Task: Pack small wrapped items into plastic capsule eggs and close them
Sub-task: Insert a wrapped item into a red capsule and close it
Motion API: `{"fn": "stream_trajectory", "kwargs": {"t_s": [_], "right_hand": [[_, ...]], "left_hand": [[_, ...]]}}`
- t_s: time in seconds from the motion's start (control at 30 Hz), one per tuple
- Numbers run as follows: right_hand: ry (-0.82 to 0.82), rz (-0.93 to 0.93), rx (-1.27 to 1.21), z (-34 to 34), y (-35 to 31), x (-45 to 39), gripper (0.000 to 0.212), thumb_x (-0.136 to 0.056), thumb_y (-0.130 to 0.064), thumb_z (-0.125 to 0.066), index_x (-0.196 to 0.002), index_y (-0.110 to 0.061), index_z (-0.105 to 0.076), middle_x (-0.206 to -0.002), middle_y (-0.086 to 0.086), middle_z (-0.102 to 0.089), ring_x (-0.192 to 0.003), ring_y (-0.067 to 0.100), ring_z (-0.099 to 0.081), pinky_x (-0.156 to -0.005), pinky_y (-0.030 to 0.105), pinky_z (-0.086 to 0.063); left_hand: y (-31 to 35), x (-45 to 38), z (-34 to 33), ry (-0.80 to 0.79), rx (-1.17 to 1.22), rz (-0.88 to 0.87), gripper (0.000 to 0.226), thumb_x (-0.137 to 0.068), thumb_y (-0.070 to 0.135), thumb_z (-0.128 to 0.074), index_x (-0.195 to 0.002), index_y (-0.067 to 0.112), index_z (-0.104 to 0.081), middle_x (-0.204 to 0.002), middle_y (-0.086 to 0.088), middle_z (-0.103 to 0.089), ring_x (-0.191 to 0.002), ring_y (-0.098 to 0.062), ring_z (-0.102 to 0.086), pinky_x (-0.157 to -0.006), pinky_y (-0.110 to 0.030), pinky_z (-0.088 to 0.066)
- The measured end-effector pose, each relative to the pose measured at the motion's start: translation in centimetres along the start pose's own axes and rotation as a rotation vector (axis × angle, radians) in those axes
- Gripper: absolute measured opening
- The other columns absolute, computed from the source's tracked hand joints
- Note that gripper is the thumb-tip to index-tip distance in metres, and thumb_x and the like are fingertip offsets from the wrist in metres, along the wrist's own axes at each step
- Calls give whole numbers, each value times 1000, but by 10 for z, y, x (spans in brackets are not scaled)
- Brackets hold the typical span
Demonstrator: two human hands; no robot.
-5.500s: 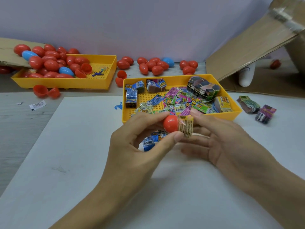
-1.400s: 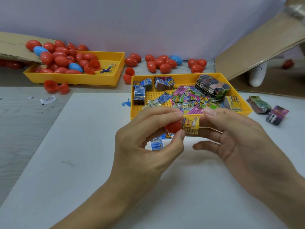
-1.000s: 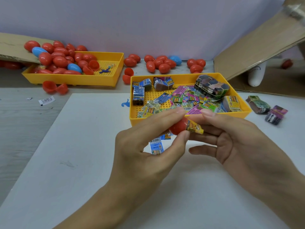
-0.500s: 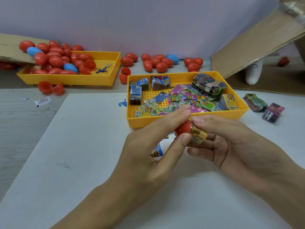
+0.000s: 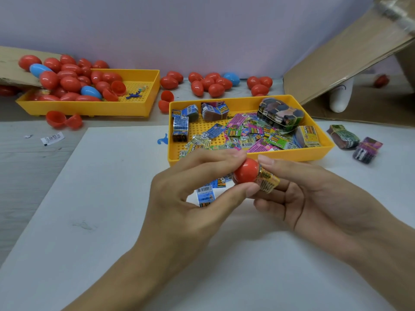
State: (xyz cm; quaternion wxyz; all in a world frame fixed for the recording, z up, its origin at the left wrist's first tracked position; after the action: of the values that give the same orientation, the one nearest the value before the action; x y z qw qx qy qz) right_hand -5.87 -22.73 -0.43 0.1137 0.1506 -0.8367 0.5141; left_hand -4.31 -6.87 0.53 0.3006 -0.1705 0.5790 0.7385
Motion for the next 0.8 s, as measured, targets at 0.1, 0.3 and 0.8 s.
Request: {"fn": "stream_trajectory", "kwargs": {"t_s": [0.1, 0.3, 0.8], "right_hand": [[-11, -23, -41, -1, 1, 1, 21, -65, -21, -76, -82, -11, -80, -85, 15, -75, -63, 18, -72, -52, 23, -56], [-52, -101, -181, -7, 4, 3, 22, -67, -19, -74, -85, -7, -80, -90, 19, -75, -67, 20, -74, -49, 24, -57], [-1, -54, -169, -5, 5, 3, 31, -64, -20, -76, -90, -5, -79, -93, 21, -74, -65, 20, -73, -52, 24, -57]], "left_hand": [[-2, 1, -1, -10, 36, 16, 38, -80, 24, -79, -115, 14, -68, -105, 0, -70, -104, -15, -68, -88, -31, -54], [-4, 3, -4, -9, 145, 93, 35, -84, 25, -71, -118, 19, -70, -100, 11, -66, -93, -16, -67, -71, -29, -55], [-7, 5, -6, 23, 182, 104, 39, -83, 24, -73, -121, 17, -67, -105, 6, -67, -99, -27, -67, -78, -43, -58]]}}
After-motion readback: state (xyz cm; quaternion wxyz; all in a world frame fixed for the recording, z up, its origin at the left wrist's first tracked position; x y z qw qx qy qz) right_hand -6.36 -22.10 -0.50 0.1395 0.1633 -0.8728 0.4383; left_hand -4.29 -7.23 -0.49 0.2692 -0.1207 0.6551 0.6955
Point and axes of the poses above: each hand's wrist, its own x-axis away from the middle knuckle, its own z-axis out of the back of the hand, y = z × x, the point moved 4 cm from there along -x, towards the middle knuckle
